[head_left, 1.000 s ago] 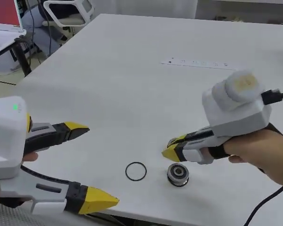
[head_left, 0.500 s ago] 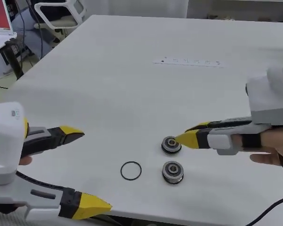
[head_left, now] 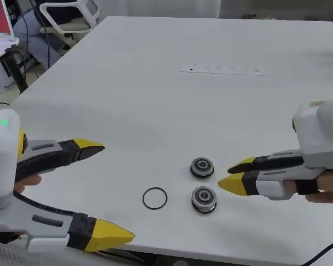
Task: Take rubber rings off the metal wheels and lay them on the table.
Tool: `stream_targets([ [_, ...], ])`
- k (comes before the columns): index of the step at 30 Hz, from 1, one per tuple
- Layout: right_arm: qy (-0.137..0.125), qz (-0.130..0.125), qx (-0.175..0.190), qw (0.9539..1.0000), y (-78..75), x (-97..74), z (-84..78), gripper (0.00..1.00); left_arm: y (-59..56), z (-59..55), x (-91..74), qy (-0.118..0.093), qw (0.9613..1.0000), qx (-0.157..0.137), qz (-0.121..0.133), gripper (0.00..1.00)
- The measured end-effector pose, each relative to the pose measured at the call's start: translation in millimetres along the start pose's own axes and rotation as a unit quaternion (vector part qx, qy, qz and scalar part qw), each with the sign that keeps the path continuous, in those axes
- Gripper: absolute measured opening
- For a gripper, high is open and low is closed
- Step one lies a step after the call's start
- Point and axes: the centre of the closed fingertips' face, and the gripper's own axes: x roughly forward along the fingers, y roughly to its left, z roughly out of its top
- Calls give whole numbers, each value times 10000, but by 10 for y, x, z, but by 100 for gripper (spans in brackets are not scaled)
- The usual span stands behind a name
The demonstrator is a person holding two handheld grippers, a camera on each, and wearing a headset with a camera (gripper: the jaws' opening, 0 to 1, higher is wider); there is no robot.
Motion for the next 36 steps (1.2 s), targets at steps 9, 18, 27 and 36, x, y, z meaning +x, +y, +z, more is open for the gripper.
stream_targets([
  [9,276,130,-167,9994,27,79,-135,24,-9,425,132,-250,9985,312,-385,89],
  [18,663,164,-463,9966,20,141,-308,24,57,695,436,-329,9954,653,-620,85],
  [27,666,133,-473,9966,5,178,-315,24,-40,756,937,-243,9892,978,-1068,74],
  [36,721,130,-652,9952,14,244,-370,23,-44,469,1304,-76,9898,1002,-1014,63],
])
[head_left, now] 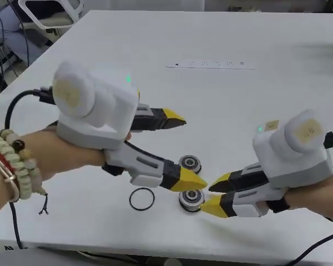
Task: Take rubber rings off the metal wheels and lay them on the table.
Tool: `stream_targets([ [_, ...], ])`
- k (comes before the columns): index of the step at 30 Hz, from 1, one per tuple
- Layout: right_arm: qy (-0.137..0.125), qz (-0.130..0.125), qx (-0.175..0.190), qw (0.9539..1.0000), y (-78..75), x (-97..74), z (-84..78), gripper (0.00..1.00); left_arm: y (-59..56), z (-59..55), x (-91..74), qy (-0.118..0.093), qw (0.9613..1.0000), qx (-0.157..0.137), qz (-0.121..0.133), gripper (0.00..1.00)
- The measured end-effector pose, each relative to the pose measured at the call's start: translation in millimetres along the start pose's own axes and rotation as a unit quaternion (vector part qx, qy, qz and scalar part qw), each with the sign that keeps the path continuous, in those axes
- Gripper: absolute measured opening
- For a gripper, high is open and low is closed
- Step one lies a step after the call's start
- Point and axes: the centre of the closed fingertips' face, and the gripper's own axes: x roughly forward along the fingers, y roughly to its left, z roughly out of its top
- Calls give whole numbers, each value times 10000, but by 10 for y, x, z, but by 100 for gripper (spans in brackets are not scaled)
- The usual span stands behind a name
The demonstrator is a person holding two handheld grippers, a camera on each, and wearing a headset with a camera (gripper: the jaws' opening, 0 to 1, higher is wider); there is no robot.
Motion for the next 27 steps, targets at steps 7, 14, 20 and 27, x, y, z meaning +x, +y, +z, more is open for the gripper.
stream_targets([
  [7,64,-11,-173,9998,27,47,-15,23,-69,-262,82,139,9998,-141,50,50],
  [14,4,-61,-208,9998,22,60,4,21,-136,-432,107,246,9992,-323,-57,37],
  [20,67,-53,-292,9995,48,92,-18,20,-242,-520,188,381,9985,-304,-257,26],
  [27,69,-59,-300,9995,46,98,-23,18,-241,-594,224,470,9980,-335,-272,18],
])
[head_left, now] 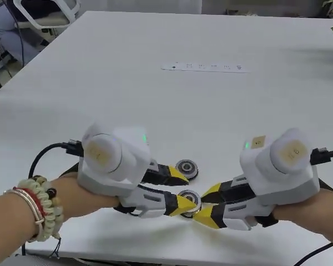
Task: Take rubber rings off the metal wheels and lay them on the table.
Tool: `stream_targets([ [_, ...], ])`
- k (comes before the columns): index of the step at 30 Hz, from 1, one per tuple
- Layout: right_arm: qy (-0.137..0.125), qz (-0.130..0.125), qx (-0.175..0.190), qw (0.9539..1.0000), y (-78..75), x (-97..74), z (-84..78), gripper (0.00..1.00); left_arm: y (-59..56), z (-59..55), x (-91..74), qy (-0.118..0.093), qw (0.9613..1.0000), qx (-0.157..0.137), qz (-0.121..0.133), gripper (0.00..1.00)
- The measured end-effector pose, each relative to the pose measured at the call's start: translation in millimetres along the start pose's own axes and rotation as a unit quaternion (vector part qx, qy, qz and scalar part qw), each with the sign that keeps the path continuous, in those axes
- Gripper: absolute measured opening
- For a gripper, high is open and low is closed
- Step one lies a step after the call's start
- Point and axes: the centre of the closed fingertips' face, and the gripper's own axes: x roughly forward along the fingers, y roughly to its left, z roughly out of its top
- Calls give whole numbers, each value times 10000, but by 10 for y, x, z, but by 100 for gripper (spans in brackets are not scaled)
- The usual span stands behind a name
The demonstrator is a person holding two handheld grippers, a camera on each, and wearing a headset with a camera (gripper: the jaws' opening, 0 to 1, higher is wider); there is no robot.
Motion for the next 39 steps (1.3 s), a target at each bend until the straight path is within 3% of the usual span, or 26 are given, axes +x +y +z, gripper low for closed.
stream_targets([
  [6,0,-2,20,10000,-8,7,-4,17,1,-65,38,135,9999,-15,-5,13],
  [13,22,-38,-34,10000,-26,-3,-14,12,-12,-58,46,96,9999,103,-29,10],
  [20,136,-125,-379,9991,-39,-20,-31,1,-25,-47,35,40,9999,126,-38,8],
  [28,200,-228,-492,9983,-69,-15,-22,0,-36,-46,28,17,9998,174,-30,8],
  [39,65,-129,569,9983,-123,-63,-16,0,-42,-49,29,-18,9999,169,-21,8],
])
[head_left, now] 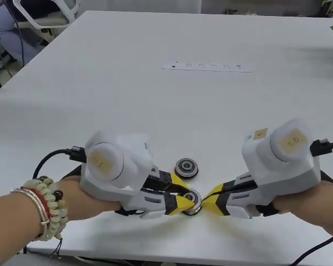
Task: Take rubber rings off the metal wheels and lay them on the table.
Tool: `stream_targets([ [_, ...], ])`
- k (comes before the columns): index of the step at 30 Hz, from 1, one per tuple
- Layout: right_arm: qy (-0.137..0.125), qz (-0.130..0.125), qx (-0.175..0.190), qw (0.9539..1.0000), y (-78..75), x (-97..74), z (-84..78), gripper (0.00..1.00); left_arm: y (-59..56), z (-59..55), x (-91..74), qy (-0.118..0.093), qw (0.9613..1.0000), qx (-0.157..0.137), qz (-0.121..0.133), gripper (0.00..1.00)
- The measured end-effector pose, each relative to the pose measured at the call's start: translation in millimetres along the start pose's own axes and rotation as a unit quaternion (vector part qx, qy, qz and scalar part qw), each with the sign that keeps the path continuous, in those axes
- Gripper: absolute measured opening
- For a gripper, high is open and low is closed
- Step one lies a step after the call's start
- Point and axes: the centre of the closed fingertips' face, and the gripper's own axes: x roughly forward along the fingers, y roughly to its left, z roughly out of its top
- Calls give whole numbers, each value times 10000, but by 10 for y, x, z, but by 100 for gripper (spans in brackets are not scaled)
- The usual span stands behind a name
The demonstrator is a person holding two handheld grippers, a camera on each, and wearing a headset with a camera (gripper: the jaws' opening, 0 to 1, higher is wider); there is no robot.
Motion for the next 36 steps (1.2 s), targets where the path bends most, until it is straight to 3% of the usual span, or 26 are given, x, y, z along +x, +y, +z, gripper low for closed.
stream_targets([
  [8,-112,102,397,9991,7,-27,3,0,-1,-2,2,-28,10000,21,8,8],
  [12,-386,149,711,9966,-11,-75,100,0,2,-3,4,-38,10000,9,14,8],
  [15,-313,118,656,9973,2,-62,77,0,2,-4,6,-44,10000,6,11,8],
  [18,-340,162,800,9961,6,-67,113,0,3,-4,8,-48,10000,19,13,8],
  [36,-440,297,806,9953,92,-60,192,0,5,-5,11,-69,9999,77,22,8],
])
